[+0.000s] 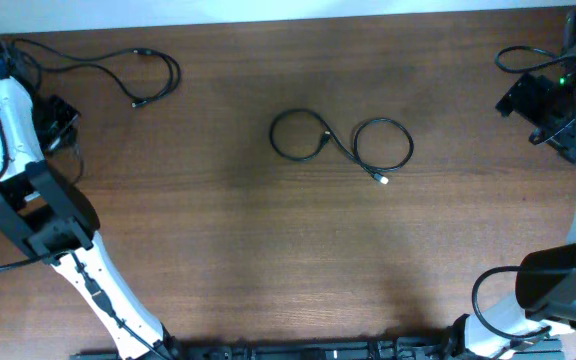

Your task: Untangle cables

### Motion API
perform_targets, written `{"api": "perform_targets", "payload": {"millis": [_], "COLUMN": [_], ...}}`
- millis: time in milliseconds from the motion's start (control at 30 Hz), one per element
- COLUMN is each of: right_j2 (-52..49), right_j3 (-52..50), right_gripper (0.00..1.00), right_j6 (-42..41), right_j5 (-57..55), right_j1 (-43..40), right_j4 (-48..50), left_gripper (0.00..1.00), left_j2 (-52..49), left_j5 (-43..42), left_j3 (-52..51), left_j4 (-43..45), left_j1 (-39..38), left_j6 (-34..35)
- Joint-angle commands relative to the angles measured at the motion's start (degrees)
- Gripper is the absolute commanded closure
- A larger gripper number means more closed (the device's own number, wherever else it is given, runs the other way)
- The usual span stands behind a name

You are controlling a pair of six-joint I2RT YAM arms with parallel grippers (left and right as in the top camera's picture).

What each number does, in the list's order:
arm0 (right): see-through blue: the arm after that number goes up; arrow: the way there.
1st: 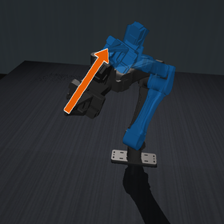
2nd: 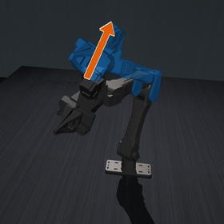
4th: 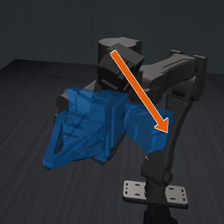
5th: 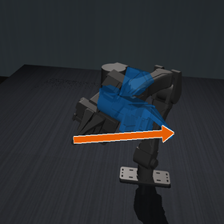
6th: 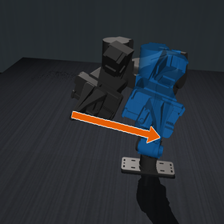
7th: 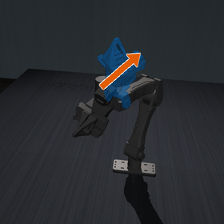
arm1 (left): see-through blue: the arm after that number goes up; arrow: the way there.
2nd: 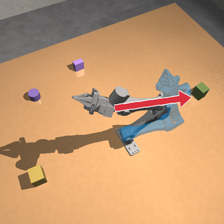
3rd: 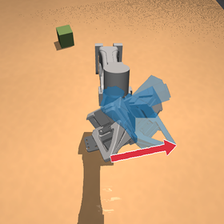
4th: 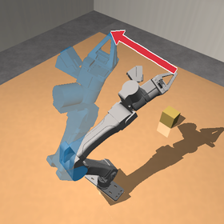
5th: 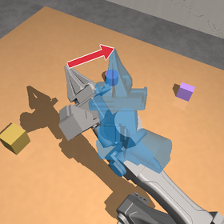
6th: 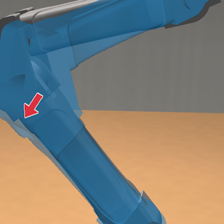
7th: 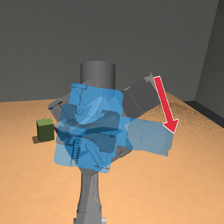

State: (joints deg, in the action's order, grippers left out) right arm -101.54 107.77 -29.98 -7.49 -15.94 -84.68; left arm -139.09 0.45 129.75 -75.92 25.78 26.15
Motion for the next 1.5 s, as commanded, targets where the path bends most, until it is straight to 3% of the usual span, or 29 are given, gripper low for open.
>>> {"api": "perform_targets", "payload": {"millis": [0, 33, 100, 167, 200, 233, 300, 367, 433, 500, 633, 733, 800, 967, 1033, 1100, 1167, 1200, 1267, 1333, 1400, 1467], "right_j2": [-0.07, -0.07, -0.07, -0.07, -0.07, -0.07, -0.07, -0.07, -0.07, -0.07, -0.07, -0.07, -0.07, -0.07, -0.07, -0.07, -0.07, -0.07, -0.07, -0.07, -0.07, -0.07], "right_j3": [0.22, 0.22, 0.22, 0.22, 0.22, 0.22, 0.22, 0.22, 0.22, 0.22, 0.22, 0.22, 0.22, 0.22, 0.22, 0.22, 0.22, 0.22, 0.22, 0.22, 0.22, 0.22], "right_gripper": [0.02, 0.02, 0.02, 0.02, 0.02, 0.02, 0.02, 0.02, 0.02, 0.02, 0.01, 0.02, 0.02, 0.02, 0.02, 0.02, 0.01, 0.02, 0.02, 0.02, 0.02, 0.02], "right_j6": [-0.39, -0.39, -0.39, -0.39, -0.37, -0.39, -0.37, -0.39, -0.39, -0.39, -0.39, -0.39, -0.39, -0.39, -0.39, -0.37, -0.37, -0.39, -0.39, -0.39, -0.37, -0.39], "right_j5": [-0.31, -0.28, -0.28, -0.31, -0.28, -0.28, -0.28, -0.28, -0.28, -0.31, -0.28, -0.28, -0.28, -0.28, -0.28, -0.28, -0.31, -0.28, -0.31, -0.28, -0.31, -0.28], "right_j1": [-0.22, -0.22, -0.22, -0.22, -0.22, -0.22, -0.22, -0.22, -0.22, -0.22, -0.22, -0.22, -0.22, -0.22, -0.22, -0.22, -0.22, -0.2, -0.22, -0.22, -0.22, -0.22], "right_j4": [0.04, 0.04, 0.04, 0.04, 0.04, 0.04, 0.04, 0.04, 0.04, 0.04, 0.04, 0.04, 0.04, 0.04, 0.04, 0.04, 0.04, 0.04, 0.04, 0.04, 0.04, 0.04], "left_gripper": [1.0, 1.0, 0.82, 0.37, 0.25, 0.22, 0.01, 0.01, 0.01, 0.01, 0.01, 0.22, 0.3, 0.63, 0.59, 0.71, 0.66, 0.3, 0.11, 0.01, 0.01, 0.01], "left_j2": [0.17, 0.17, 0.17, 0.22, 0.24, 0.24, 0.24, 0.24, 0.22, -0.74, -0.85, -0.85, -0.85, -0.94, -0.94, -0.92, -0.87, -0.83, 0.2, 3.85, 6.01, 9.9], "left_j5": [6.34, 10.62, 11.39, 11.39, 11.37, 11.3, 9.53, 6.88, 8.48, 15.98, 16.26, 13.77, 10.01, 9.18, 8.5, 7.82, 5.92, 5.92, 1.11, -13.9, -23.87, -48.33], "left_j3": [-5.22, -8.74, -10.03, -6.56, -0.85, 3.65, 19.76, 33.11, 35.06, 31.08, 17.22, 6.62, 1.66, -0.42, -0.13, 3.1, 6.99, 7.28, 9.22, 16.94, 20.87, 21.92], "left_j4": [1.2, 3.61, 4.55, 1.77, -2.05, -4.5, -11.17, -14.27, -15.04, -16.63, -6.97, -0.42, 3.28, 11.23, 15.91, 16.5, 15.02, 13.9, 13.29, 13.31, 13.25, 11.32], "left_j1": [-2.84, -4.26, -4.74, -4.63, -4.24, -4.15, -4.15, -4.15, -3.96, -2.27, 1.68, 5.35, 7.21, 7.43, 7.58, 9.03, 10.84, 11.96, 13.03, 12.98, 12.52, 8.24], "left_j6": [-2.23, -2.23, -2.23, -2.23, -2.23, -2.21, -2.16, -2.19, -0.79, 7.26, 7.72, 7.69, 7.69, 7.63, 0.61, 0.09, 0.09, 0.07, 0.07, 0.11, 0.09, 0.02]}}
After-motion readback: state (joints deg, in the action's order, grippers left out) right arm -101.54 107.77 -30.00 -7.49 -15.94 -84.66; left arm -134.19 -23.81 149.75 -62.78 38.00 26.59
